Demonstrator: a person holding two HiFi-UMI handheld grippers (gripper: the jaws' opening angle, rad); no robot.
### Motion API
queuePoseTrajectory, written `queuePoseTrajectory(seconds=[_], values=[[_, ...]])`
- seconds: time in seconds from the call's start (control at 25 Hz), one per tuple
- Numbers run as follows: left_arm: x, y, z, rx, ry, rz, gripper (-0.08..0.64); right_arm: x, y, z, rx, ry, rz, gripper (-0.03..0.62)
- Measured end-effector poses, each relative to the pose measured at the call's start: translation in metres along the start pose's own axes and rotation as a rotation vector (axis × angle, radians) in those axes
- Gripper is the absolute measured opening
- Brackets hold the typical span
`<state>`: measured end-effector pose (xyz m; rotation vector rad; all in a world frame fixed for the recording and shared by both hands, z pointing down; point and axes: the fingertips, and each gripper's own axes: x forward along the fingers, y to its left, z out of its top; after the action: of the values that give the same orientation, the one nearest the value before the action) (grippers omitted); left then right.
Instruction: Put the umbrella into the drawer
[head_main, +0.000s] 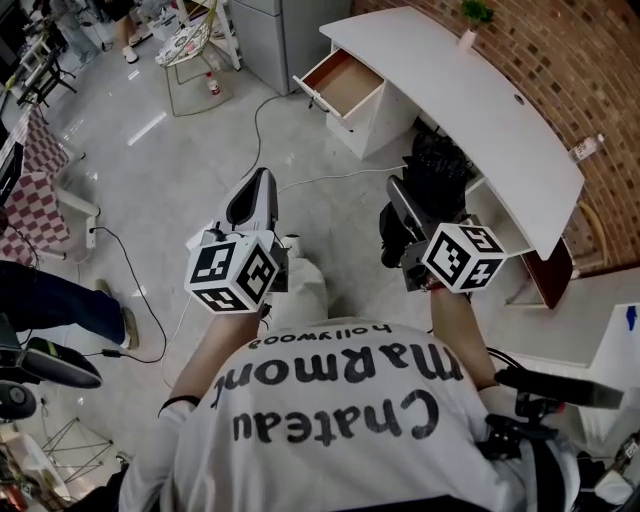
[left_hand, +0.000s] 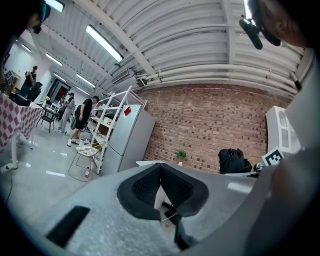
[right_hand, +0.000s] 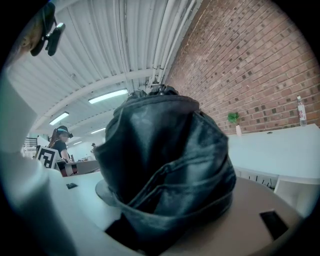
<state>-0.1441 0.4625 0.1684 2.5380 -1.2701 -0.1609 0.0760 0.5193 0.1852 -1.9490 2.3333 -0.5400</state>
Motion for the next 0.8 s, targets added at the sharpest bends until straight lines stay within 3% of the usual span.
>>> queuePoseTrajectory(seconds=[0.4,0.8], values=[[0.062,0.020,0.014,0.017,-0.011,-0.040,0.015,0.048,-0.018,0.021,0.066,-0.032,0.003,0.293],[0.166,0.053,0.063,0.034,-0.046,-0.134,0.015,0.128,-0.032,0.067,0.083,-0.077,-0.020,0.293]])
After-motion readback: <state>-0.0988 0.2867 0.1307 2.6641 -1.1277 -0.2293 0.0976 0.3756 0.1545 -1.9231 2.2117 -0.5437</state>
